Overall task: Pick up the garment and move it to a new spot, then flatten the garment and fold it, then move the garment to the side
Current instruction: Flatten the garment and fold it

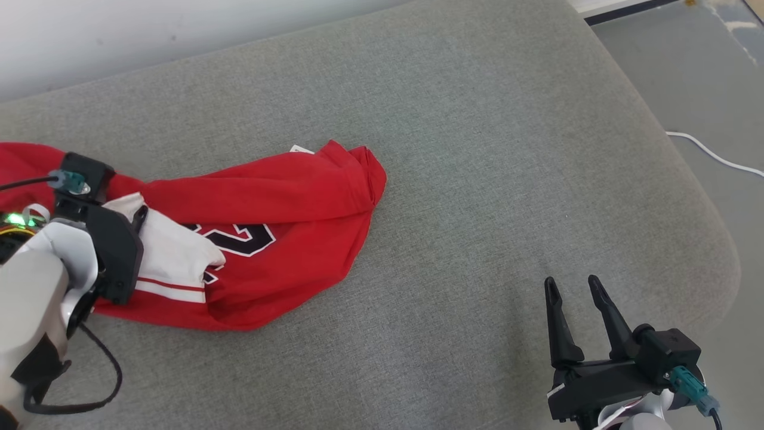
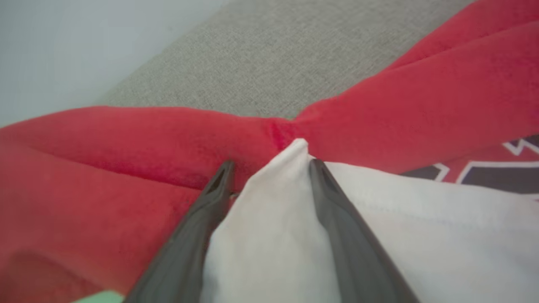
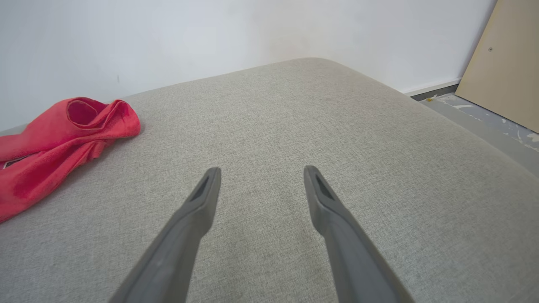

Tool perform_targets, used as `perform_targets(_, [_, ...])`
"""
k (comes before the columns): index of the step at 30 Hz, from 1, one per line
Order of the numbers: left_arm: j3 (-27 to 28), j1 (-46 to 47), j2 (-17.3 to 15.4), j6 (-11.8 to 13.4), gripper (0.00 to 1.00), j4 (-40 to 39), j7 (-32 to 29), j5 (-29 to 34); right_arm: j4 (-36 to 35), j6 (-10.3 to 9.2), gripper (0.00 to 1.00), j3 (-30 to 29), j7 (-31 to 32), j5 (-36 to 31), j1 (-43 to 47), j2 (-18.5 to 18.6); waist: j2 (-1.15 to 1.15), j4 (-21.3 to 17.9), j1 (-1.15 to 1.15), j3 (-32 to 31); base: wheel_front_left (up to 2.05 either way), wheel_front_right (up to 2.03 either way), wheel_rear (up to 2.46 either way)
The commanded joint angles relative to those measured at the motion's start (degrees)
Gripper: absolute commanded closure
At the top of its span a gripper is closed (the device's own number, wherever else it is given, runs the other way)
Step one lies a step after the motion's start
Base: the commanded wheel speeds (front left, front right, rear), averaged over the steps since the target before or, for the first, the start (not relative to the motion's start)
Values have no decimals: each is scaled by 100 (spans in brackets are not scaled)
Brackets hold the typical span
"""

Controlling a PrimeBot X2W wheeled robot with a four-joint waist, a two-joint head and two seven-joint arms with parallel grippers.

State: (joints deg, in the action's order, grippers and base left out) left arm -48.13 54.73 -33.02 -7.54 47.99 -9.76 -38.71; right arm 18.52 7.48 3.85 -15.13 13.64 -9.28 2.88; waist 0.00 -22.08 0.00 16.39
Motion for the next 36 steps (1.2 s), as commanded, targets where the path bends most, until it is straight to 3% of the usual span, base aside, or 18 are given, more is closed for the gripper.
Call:
perform_targets(1, [-111, 37, -6, 15, 100, 70, -87, -61, -24, 3, 0, 9, -3, 39, -27, -1, 0, -48, 0, 28, 0, 0, 0])
perform_targets(9, [-131, 119, 94, 14, 100, -106, 465, -271, -42, 4, 0, -180, -3, -69, 129, 0, 0, 172, 0, -136, 0, 0, 0])
perform_targets(17, [110, -533, 159, 64, 100, -1104, 1518, -688, -122, 4, 0, -390, -2, -287, 327, 0, 0, 948, 0, -583, 0, 0, 0])
perform_targets(20, [171, -1030, 91, 239, 100, -1711, 1770, -832, -136, 4, 0, -514, -2, -342, 434, 6, 0, 1261, 0, -727, 0, 0, 0])
perform_targets(28, [345, -2706, -301, 1074, 100, -3372, 2256, -1070, -194, 4, 0, -689, -2, -492, 624, 3, 0, 1900, 0, -955, 0, 0, 0])
perform_targets(32, [423, -3445, -407, 1390, 100, -3790, 2391, -1156, -209, 4, 0, -701, -2, -545, 651, 1, 0, 2066, 0, -989, 0, 0, 0])
perform_targets(36, [571, -3984, -270, 1526, 100, -3895, 2465, -1321, -208, 3, 0, -724, -2, -585, 696, 3, 0, 2163, 0, -1022, 0, 0, 0])
